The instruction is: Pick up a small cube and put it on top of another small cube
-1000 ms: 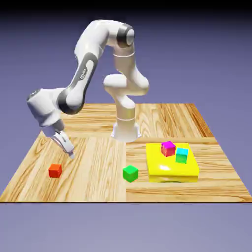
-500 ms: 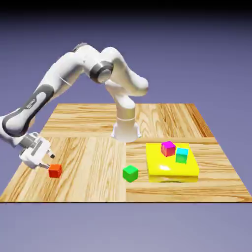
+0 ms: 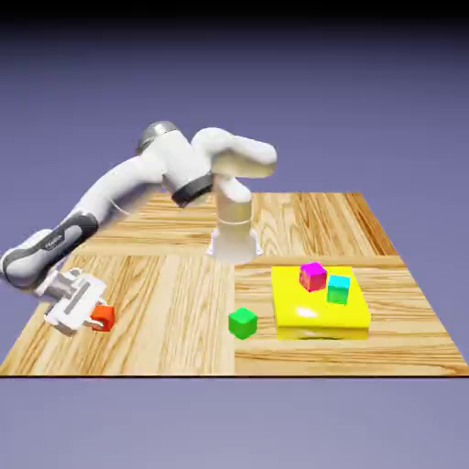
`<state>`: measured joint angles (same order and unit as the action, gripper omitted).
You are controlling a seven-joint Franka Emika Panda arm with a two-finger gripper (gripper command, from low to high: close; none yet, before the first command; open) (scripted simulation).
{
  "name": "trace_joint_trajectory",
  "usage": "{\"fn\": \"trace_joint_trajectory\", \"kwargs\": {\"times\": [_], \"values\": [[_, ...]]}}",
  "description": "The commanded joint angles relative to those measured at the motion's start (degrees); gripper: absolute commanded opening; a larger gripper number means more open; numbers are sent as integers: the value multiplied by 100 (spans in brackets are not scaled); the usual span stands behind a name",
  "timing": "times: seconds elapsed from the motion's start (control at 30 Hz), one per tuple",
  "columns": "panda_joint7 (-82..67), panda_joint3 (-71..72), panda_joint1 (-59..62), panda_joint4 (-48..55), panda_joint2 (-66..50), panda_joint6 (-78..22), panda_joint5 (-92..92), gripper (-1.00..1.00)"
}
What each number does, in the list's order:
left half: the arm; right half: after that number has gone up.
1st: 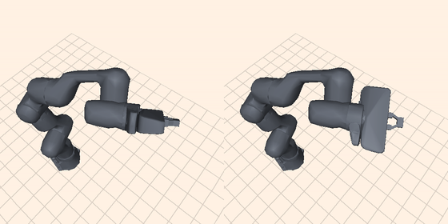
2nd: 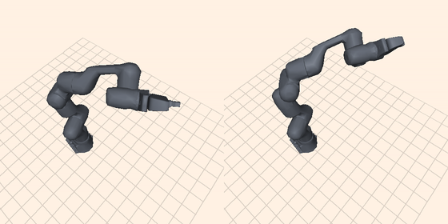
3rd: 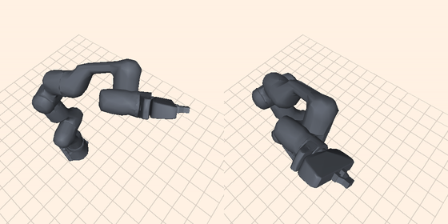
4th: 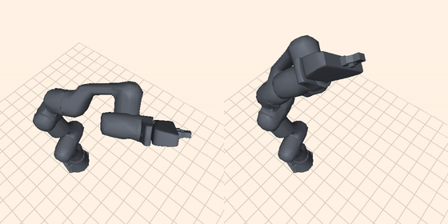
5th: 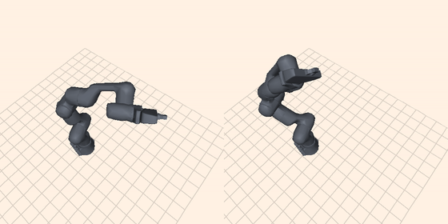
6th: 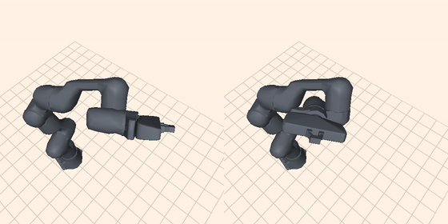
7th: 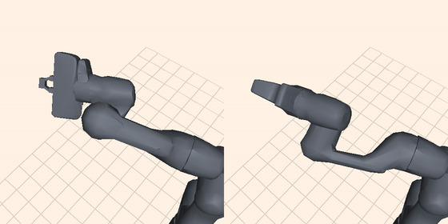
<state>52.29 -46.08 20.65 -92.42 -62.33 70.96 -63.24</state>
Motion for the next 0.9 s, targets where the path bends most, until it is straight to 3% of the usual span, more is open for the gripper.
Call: {"fn": "trace_joint_trajectory", "kwargs": {"times": [0.0,0.1,0.57,0.77,0.8,0.87], "values": [[94,182,208,81,154,55,214,-100],[335,739,631,201,627,238,834,-100],[397,3647,-1841,-1915,3071,1497,3914,-100],[218,3815,-2042,-2699,3008,2356,3761,-100],[218,3815,-2042,-2699,3008,2356,3761,100],[268,3782,-1997,-2491,3036,2124,3817,100]]}}
